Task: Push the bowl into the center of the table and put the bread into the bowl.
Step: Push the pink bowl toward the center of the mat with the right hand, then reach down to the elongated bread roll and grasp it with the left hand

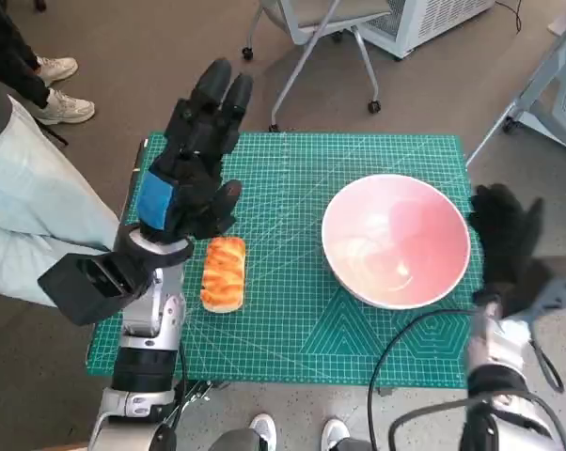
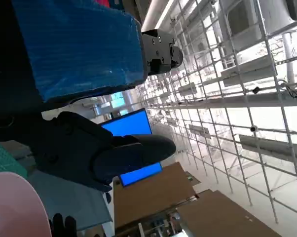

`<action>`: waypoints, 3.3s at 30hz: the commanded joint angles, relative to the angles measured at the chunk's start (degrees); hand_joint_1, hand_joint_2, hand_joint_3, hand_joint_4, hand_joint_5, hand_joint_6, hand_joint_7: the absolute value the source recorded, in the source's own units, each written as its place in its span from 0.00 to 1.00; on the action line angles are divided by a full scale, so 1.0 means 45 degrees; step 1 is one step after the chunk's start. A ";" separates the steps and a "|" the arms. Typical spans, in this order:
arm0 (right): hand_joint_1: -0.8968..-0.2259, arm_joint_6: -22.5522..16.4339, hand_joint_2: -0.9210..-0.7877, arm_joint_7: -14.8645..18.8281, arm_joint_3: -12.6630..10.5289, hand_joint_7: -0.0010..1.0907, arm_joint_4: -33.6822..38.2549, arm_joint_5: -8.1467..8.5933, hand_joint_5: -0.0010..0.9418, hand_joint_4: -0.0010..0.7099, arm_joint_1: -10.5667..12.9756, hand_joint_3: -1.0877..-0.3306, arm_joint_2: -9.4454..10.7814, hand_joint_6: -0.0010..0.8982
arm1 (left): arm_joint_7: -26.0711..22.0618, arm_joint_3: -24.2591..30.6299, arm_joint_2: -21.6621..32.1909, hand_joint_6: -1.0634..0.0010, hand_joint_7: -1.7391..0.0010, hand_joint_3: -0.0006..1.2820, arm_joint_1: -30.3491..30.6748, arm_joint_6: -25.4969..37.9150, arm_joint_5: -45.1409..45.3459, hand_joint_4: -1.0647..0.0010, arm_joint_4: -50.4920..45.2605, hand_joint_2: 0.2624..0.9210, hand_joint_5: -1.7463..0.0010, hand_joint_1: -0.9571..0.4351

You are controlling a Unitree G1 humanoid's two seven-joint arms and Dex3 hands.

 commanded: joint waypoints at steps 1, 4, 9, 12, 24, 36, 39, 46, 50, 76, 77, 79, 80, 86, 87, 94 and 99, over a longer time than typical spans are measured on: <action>0.49 0.0767 0.00 0.0184 -0.0136 0.19 0.0365 0.0231 0.00 0.11 -0.0197 0.18 0.0475 0.14 | -0.0058 0.0105 0.0198 1.00 0.86 0.46 0.0154 0.0041 -0.0039 0.95 -0.0142 1.00 1.00 0.23; 0.49 0.0970 0.00 0.0191 -0.0120 0.19 0.0397 0.0242 0.01 0.13 -0.0361 0.20 0.0696 0.15 | -0.0093 0.0160 0.0262 1.00 0.86 0.46 0.0208 0.0041 -0.0105 0.95 -0.0184 1.00 1.00 0.23; 0.49 0.1204 0.00 0.0210 0.0005 0.19 0.0416 0.0121 0.01 0.14 -0.0670 0.21 0.1103 0.16 | -0.0019 0.0212 0.0359 1.00 0.86 0.46 0.0373 0.0162 -0.0139 0.95 -0.0479 1.00 1.00 0.24; 0.48 0.1307 0.00 0.0214 0.0090 0.19 0.0453 0.0037 0.00 0.12 -0.0839 0.21 0.1315 0.17 | 0.0055 0.0247 0.0402 1.00 0.86 0.46 0.0484 0.0247 -0.0136 0.95 -0.0677 1.00 1.00 0.24; 0.47 0.1914 0.00 0.0503 0.0163 0.19 0.0696 0.0062 0.00 0.12 -0.1410 0.24 0.1888 0.17 | 0.0328 0.0438 0.0532 1.00 0.87 0.45 0.0958 0.0265 -0.0025 0.94 -0.1167 1.00 1.00 0.24; 0.50 0.2503 0.00 0.0605 0.0003 0.18 0.0747 0.0194 0.00 0.11 -0.1913 0.27 0.2490 0.19 | 0.0691 0.0620 0.0581 0.98 0.86 0.45 0.1241 0.0037 0.0196 0.93 -0.1236 1.00 0.99 0.23; 0.50 0.2599 0.00 0.0561 -0.0012 0.17 0.0754 0.0173 0.00 0.11 -0.2036 0.28 0.2590 0.18 | 0.0813 0.0609 0.0561 0.98 0.86 0.45 0.1277 -0.0039 0.0305 0.92 -0.1231 1.00 0.99 0.23; 0.51 0.2642 0.00 0.0554 0.0039 0.16 0.0741 0.0040 0.00 0.10 -0.2200 0.27 0.2655 0.18 | 0.1022 0.0552 0.0516 0.98 0.85 0.45 0.1227 -0.0183 0.0468 0.92 -0.1082 1.00 0.99 0.24; 0.50 0.2594 0.00 0.0570 0.0091 0.16 0.0736 -0.0046 0.00 0.10 -0.2209 0.26 0.2536 0.17 | 0.1090 0.0540 0.0485 0.98 0.85 0.45 0.1172 -0.0280 0.0544 0.92 -0.0932 1.00 0.99 0.24; 0.45 -0.2126 0.00 0.1669 0.0869 0.16 -0.1796 -0.0432 0.02 0.15 -0.1949 0.32 0.1341 0.20 | 0.0844 -0.0083 -0.0039 1.00 0.85 0.45 0.0415 -0.0258 0.0445 0.94 -0.0203 1.00 1.00 0.24; 0.44 -0.2395 0.00 0.1731 0.0962 0.17 -0.2003 -0.0471 0.02 0.16 -0.1905 0.33 0.1311 0.20 | 0.0822 -0.0101 -0.0056 1.00 0.85 0.45 0.0383 -0.0238 0.0438 0.94 -0.0203 1.00 1.00 0.23; 0.40 -0.2912 0.00 0.1925 0.1178 0.17 -0.2598 -0.0540 0.02 0.17 -0.1759 0.36 0.1238 0.21 | 0.0766 -0.0160 -0.0090 1.00 0.85 0.45 0.0319 -0.0222 0.0454 0.94 -0.0212 1.00 1.00 0.23; 0.39 -0.3129 0.00 0.2057 0.1297 0.17 -0.2972 -0.0557 0.02 0.17 -0.1661 0.36 0.1182 0.21 | 0.0737 -0.0203 -0.0113 1.00 0.85 0.45 0.0281 -0.0219 0.0470 0.94 -0.0216 1.00 1.00 0.23; 0.36 -0.3513 0.00 0.2864 0.1802 0.19 -0.4938 -0.0175 0.02 0.19 -0.1063 0.40 0.0874 0.20 | 0.0600 -0.0549 -0.0284 1.00 0.86 0.46 0.0093 0.0008 0.0519 0.94 -0.0488 1.00 1.00 0.24; 0.36 -0.3469 0.00 0.2965 0.1871 0.19 -0.5291 -0.0081 0.02 0.20 -0.0942 0.41 0.0855 0.20 | 0.0587 -0.0610 -0.0308 1.00 0.86 0.46 0.0065 0.0051 0.0536 0.94 -0.0541 1.00 1.00 0.24; 0.39 -0.2576 0.00 0.3272 0.2452 0.21 -0.8642 0.0599 0.03 0.24 0.0274 0.44 0.0935 0.21 | 0.0278 -0.0979 -0.0302 1.00 0.87 0.47 -0.0301 0.0404 0.0455 0.95 -0.0871 1.00 1.00 0.26; 0.42 -0.1926 0.00 0.3226 0.2922 0.23 -1.0112 0.0684 0.04 0.27 0.0825 0.43 0.0995 0.21 | -0.0049 -0.1002 -0.0239 1.00 0.86 0.48 -0.0604 0.0523 0.0276 0.95 -0.0891 1.00 1.00 0.26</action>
